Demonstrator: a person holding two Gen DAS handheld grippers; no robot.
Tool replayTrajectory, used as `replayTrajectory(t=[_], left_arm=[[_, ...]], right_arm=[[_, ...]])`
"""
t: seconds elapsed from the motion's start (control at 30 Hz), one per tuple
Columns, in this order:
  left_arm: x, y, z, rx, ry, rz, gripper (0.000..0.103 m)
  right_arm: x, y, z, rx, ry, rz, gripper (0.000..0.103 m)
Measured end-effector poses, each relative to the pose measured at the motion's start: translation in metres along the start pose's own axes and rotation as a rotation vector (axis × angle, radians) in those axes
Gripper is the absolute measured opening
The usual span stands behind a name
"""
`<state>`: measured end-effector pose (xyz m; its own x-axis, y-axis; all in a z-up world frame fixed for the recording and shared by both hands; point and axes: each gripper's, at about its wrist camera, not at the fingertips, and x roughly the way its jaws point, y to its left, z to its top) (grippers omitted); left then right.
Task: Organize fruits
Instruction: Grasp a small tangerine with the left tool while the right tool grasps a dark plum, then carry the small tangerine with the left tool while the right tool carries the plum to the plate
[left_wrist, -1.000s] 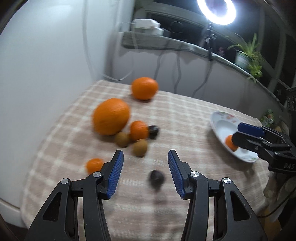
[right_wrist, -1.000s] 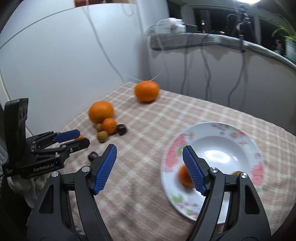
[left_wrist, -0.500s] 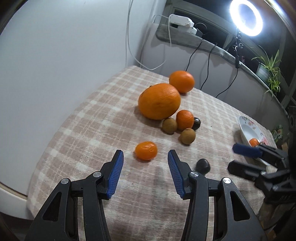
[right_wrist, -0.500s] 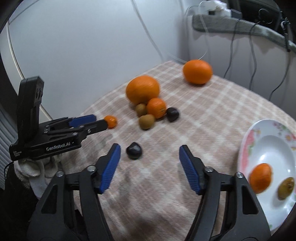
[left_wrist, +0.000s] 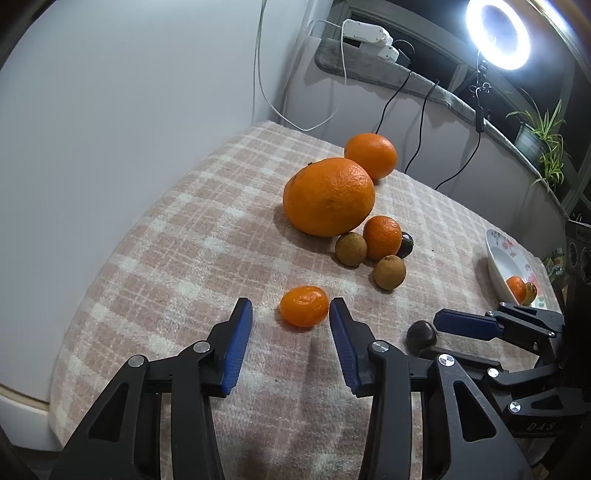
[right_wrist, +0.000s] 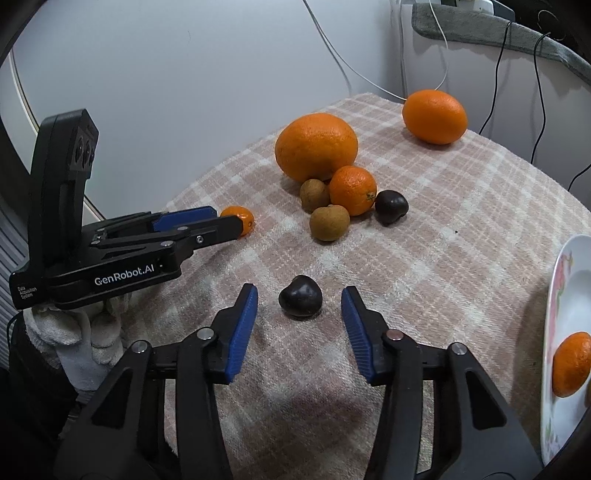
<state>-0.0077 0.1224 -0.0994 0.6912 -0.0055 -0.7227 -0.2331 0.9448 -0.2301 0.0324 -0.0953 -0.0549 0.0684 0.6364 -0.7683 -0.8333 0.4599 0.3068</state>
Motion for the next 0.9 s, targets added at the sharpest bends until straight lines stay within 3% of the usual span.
replayTrajectory(t=[0.4, 0.53, 0.9], left_arm=[[0.01, -0.005, 0.004, 0.031, 0.026, 0.001, 0.034], [0.01, -0.005, 0.004, 0.028, 0.028, -0.01, 0.027], [0.005, -0.009, 0.003, 0.028, 0.021, -0.024, 0.026]], right_arm=[[0.008, -0.002, 0.002, -0.003, 0.017, -0.003, 0.038], [0.007, -0.004, 0.0, 0.004, 0.017, -0.002, 0.027], [-0.004, -0.005, 0.0, 0.012, -0.011, 0.0, 0.026]])
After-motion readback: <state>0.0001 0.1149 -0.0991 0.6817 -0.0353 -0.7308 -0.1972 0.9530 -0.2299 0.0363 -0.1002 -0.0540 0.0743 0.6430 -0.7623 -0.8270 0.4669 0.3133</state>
